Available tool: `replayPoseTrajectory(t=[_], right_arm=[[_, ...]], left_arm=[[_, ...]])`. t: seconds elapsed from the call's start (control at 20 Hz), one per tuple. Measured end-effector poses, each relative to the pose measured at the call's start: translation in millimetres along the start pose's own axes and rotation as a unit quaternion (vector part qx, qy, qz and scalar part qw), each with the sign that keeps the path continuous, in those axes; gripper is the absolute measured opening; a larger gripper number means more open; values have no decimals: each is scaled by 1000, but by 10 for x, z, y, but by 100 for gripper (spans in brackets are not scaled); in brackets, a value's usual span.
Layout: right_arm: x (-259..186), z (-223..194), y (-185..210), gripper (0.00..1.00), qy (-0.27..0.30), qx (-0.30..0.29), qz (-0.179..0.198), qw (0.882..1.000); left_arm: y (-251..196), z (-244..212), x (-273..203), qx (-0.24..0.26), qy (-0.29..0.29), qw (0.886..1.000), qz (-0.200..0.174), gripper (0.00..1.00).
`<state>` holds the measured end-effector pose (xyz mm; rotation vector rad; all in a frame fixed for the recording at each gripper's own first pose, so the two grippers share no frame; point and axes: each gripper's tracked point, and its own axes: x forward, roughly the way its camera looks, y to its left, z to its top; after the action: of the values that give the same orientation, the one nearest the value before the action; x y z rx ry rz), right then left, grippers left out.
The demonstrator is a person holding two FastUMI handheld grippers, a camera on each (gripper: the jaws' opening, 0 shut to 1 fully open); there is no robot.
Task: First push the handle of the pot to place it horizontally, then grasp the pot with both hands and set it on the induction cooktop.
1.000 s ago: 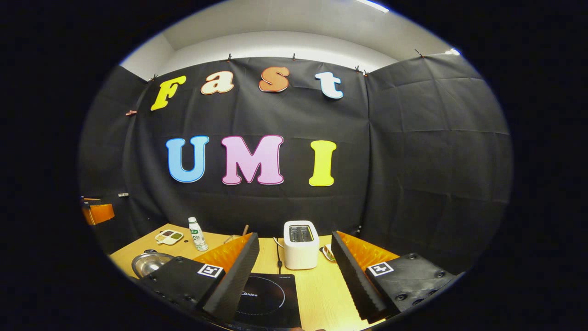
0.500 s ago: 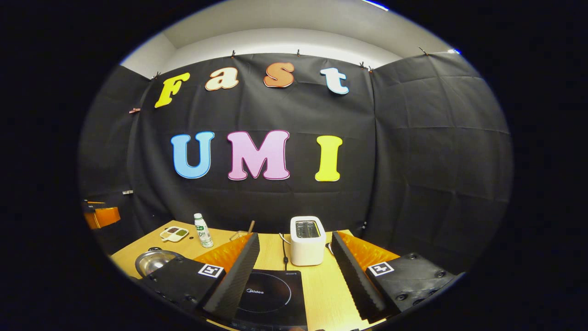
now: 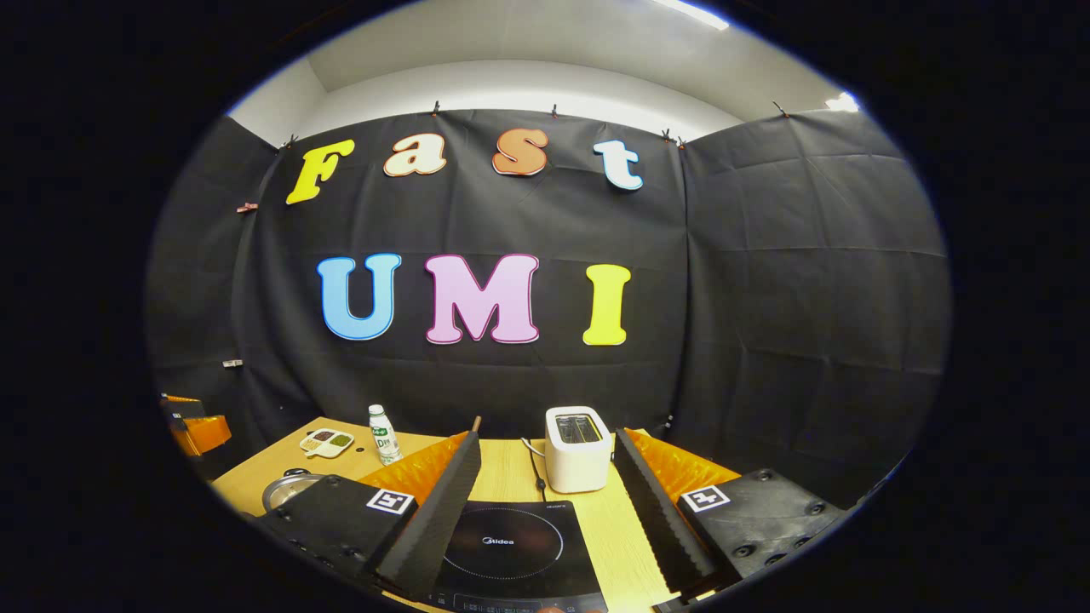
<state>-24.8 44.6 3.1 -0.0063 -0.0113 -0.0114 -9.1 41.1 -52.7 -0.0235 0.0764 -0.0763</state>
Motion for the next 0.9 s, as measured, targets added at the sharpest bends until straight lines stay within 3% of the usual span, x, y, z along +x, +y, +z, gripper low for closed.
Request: replayPoseTrajectory(t=[0.1,0.3,0.45,0.65,0.7,0.75,0.85,0.9], right_arm=[[-34,-21,-2,98,1,0,-9,1000],[-97,-19,-41,98,-6,-2,-27,1000],[-147,-73,-35,98,-3,-4,-36,999],[-196,-168,-34,98,8,-3,-44,999],[-208,-194,-35,98,10,-4,-46,999],[-220,-205,-36,98,12,-5,-48,999],[-243,-242,-45,98,15,-6,-53,998],[-256,-260,-52,98,17,-6,-56,998]], left_arm=[[49,-76,-4,-11,11,1000,-12,96],[181,-153,-3,-10,31,999,-22,81],[240,-296,-2,-11,55,998,-35,55],[262,-590,-21,-26,104,992,-59,29],[272,-653,-38,-24,114,991,-64,26],[278,-750,-49,-21,124,990,-67,15],[291,-940,-72,-16,149,986,-72,5],[256,-1043,-101,-19,163,983,-81,5]])
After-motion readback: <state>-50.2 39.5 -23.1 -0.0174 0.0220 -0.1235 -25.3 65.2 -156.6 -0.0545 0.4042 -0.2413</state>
